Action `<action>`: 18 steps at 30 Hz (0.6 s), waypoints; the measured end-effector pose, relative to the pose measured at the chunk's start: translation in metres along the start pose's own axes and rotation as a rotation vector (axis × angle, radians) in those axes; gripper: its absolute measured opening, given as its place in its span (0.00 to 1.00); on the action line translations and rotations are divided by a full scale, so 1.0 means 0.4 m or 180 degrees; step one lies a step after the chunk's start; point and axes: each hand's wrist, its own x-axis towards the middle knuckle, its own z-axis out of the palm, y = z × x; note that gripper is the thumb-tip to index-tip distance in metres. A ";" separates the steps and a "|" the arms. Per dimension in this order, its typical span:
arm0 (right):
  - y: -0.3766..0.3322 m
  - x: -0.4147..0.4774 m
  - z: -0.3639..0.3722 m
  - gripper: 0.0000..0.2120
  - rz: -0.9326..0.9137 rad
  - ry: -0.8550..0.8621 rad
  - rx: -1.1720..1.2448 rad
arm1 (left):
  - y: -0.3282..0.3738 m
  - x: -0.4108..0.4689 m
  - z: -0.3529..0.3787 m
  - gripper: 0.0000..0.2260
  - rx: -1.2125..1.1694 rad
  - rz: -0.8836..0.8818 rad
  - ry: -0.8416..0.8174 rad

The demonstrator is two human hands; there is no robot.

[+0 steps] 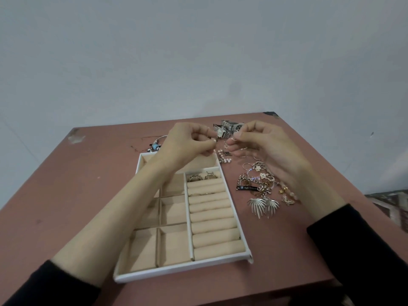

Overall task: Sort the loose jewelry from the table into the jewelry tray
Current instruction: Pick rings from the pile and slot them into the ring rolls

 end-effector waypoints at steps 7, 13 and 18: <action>-0.030 -0.046 0.028 0.05 -0.0112 -0.1207 -0.1522 | -0.026 -0.107 -0.070 0.07 0.0268 0.0144 0.0033; -0.025 -0.048 0.039 0.05 0.0069 -0.1692 -0.2006 | -0.021 -0.136 -0.085 0.07 0.0131 0.0282 -0.0114; -0.022 -0.050 0.040 0.05 0.0099 -0.1828 -0.2152 | -0.021 -0.142 -0.080 0.06 0.0221 0.0359 -0.0343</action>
